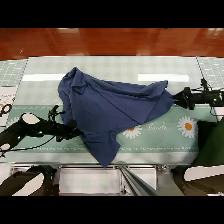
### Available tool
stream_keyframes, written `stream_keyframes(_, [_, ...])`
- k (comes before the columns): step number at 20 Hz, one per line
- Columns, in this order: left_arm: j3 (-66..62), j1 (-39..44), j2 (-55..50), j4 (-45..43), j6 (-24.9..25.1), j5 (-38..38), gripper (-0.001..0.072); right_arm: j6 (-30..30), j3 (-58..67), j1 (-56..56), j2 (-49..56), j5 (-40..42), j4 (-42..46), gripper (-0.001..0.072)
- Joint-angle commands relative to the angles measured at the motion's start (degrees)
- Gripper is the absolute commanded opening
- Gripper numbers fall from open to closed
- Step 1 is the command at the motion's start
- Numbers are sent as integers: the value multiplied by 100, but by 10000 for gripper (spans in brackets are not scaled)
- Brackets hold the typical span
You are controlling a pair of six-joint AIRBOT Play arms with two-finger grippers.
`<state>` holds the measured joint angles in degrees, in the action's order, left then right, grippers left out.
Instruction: Fold the shirts.
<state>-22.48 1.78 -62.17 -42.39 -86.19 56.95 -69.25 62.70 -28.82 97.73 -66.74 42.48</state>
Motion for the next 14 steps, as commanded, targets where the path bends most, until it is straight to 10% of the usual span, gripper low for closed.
stream_keyframes(1, [-4, 2, 4, 2, -2, -2, 15, -116, 446, 483, 317, 109, -11, 298])
stream_keyframes(3, [-15, 2, 4, 2, 0, 2, 16, -61, 590, 640, 310, 79, -20, 34])
stream_keyframes(14, [-3950, -1366, 1720, 85, 409, 354, 15, -776, 3342, 671, -2107, -822, 328, 34])
